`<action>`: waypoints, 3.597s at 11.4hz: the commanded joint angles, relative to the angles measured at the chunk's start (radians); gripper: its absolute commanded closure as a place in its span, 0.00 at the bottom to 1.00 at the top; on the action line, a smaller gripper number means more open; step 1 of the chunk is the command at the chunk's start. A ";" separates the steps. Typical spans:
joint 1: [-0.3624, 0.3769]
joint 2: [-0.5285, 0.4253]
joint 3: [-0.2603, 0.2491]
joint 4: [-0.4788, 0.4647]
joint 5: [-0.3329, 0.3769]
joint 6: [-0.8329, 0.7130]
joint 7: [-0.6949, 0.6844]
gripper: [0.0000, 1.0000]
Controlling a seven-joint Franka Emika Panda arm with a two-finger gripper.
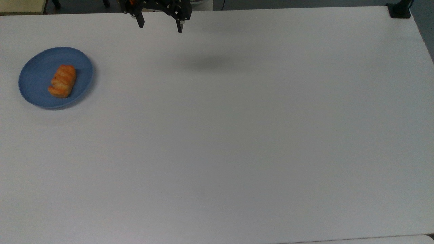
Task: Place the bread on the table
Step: 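Move the open gripper over the orange bread roll on the blue plate, then lower the gripper and close it on the bread roll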
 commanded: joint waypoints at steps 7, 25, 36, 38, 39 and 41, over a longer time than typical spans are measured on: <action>0.006 -0.032 -0.020 -0.012 -0.024 -0.040 -0.009 0.00; -0.033 0.319 -0.531 -0.095 0.050 0.475 -0.584 0.00; -0.037 0.397 -0.477 -0.173 0.057 0.620 -0.575 0.09; -0.038 0.399 -0.477 -0.181 0.057 0.635 -0.583 0.10; -0.043 0.408 -0.477 -0.181 0.057 0.638 -0.584 0.11; -0.044 0.414 -0.477 -0.179 0.059 0.640 -0.584 0.14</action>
